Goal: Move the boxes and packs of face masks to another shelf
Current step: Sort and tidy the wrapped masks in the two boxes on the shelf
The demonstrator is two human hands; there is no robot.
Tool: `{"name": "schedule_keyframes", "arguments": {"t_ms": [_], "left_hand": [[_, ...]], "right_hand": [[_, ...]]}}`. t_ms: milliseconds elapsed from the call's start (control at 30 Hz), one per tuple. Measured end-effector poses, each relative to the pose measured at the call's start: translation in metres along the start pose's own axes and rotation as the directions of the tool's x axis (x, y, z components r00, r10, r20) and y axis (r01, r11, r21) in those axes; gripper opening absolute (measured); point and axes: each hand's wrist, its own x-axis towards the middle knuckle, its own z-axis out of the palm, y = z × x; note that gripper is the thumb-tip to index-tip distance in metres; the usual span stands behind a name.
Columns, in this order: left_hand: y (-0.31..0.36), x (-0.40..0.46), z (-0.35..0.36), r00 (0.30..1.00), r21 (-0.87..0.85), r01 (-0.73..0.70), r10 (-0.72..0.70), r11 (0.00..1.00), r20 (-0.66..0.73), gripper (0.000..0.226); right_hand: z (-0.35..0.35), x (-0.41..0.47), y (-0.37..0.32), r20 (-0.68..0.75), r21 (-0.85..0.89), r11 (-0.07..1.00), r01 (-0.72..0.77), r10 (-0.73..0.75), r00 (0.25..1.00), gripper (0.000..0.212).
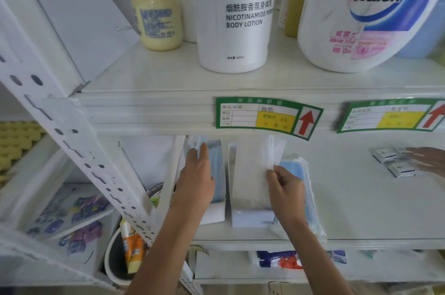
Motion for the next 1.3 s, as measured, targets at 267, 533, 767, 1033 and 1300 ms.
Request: {"name": "schedule_keyframes", "arguments": {"t_ms": [267, 533, 767, 1033, 1300], "left_hand": [[-0.012, -0.023, 0.018, 0.998, -0.187, 0.001, -0.014, 0.982, -0.065, 0.09], [-0.021, -0.028, 0.03, 0.997, 0.047, -0.063, 0.065, 0.997, -0.041, 0.094], [-0.026, -0.019, 0.034, 0.999, -0.085, -0.04, 0.042, 0.996, 0.023, 0.086], [-0.042, -0.014, 0.034, 0.968, 0.214, -0.249, 0.25, 0.944, 0.025, 0.06], [-0.051, -0.015, 0.041, 0.972, 0.179, -0.233, 0.231, 0.956, 0.032, 0.057]], "right_hand": [[0.001, 0.0, 0.005, 0.006, 0.001, 1.0, 0.003, -0.003, 1.0, 0.036], [0.001, 0.0, 0.008, 0.003, -0.013, 1.0, -0.017, 0.017, 1.0, 0.032], [0.001, 0.0, 0.007, 0.013, -0.037, 0.999, -0.032, 0.032, 0.999, 0.029], [0.001, 0.001, 0.007, 0.027, -0.073, 0.996, -0.05, 0.052, 0.998, 0.03], [-0.012, 0.004, -0.01, 0.103, -0.217, 0.976, 0.034, -0.011, 0.995, 0.038]]}}
